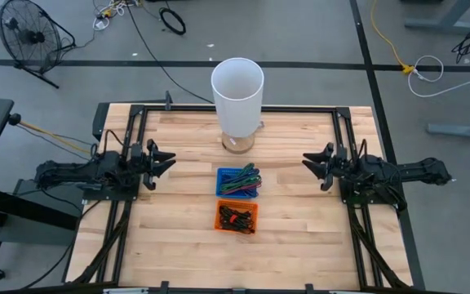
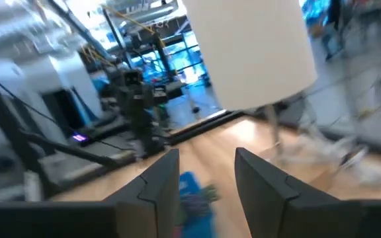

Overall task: Pick & Place USB Port
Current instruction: Return to Home Position

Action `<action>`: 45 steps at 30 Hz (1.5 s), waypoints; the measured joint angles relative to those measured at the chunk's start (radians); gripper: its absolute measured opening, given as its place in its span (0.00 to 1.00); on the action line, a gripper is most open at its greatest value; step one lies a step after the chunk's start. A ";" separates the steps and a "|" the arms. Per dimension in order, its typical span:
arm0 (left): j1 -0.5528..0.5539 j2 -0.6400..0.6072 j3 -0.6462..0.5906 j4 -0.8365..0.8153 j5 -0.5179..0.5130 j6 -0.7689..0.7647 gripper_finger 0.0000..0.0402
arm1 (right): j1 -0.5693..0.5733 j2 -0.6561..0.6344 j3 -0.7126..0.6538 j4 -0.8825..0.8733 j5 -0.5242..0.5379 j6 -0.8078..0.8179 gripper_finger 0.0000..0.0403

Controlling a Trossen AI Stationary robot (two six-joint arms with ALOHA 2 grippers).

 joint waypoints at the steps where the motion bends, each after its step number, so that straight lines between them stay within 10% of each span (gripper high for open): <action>1: 0.000 0.000 0.000 0.000 0.000 0.000 0.32 | 0.000 0.000 0.000 -0.004 -0.016 0.041 0.36; 14: 0.000 0.000 0.000 0.000 0.000 0.000 0.32 | 0.000 0.025 -0.001 -0.141 -0.382 -0.041 0.36; 28: 0.000 0.002 0.000 -0.007 0.006 -0.002 0.32 | 0.000 0.025 -0.001 -0.141 -0.381 -0.041 0.36; 33: -0.027 0.009 0.002 -0.175 0.298 0.083 0.32 | 0.000 0.025 -0.001 -0.139 -0.381 -0.041 0.36; 45: -0.099 -0.002 0.002 -0.160 0.323 0.075 0.32 | 0.000 0.026 -0.001 -0.140 -0.381 -0.041 0.36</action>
